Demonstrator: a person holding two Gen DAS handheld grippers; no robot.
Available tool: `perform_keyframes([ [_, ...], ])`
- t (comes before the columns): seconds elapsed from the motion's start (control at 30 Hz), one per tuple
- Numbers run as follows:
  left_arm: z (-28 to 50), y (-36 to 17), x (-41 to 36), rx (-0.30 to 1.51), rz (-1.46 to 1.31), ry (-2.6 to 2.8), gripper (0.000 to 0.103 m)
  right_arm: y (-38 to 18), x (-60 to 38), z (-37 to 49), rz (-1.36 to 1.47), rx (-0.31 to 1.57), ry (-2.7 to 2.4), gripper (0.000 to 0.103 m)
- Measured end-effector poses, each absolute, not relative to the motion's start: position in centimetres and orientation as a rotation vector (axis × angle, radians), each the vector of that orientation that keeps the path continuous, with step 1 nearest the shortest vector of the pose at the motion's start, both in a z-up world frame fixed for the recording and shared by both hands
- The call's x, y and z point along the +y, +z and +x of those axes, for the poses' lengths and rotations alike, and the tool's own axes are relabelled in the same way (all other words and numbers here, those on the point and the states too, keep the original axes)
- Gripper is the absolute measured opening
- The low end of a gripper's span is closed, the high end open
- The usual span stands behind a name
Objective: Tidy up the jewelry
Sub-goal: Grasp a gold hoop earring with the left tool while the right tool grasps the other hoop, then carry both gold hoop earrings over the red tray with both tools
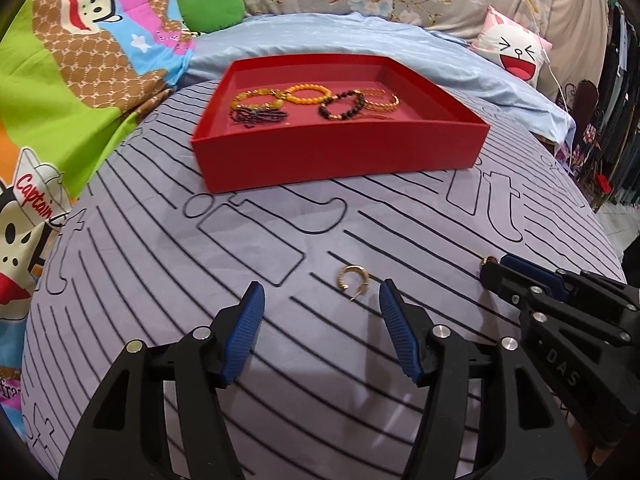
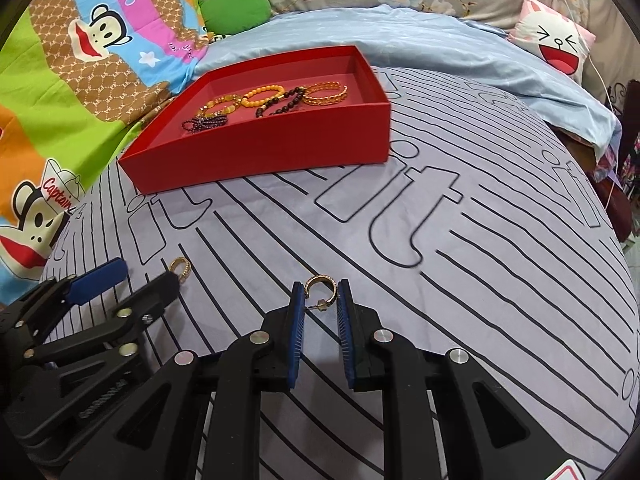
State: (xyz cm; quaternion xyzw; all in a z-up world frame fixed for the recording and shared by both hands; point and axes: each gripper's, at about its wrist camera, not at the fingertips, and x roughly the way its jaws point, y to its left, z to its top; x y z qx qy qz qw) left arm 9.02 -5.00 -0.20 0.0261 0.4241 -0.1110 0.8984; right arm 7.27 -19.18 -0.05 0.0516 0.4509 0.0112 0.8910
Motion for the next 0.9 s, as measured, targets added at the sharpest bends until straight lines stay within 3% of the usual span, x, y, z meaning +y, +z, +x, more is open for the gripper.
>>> perform_keyframes([
  [0.1, 9.4, -0.5, -5.6, 0.883, 0.061, -0.225, 0.055, -0.1, -19.4, 7.2, 0.114, 0.937, 0.02, 0.016],
  [0.43, 9.8, -0.5, -5.5, 0.877, 0.041, -0.251, 0.017, 0.0, -19.5, 7.3, 0.124, 0.935, 0.025, 0.016],
  [0.9, 11.2, 3.5, -4.5, 0.839, 0.007, -0.267, 0.017, 4.4, -18.9, 9.0, 0.109, 0.856, 0.081, 0.016],
])
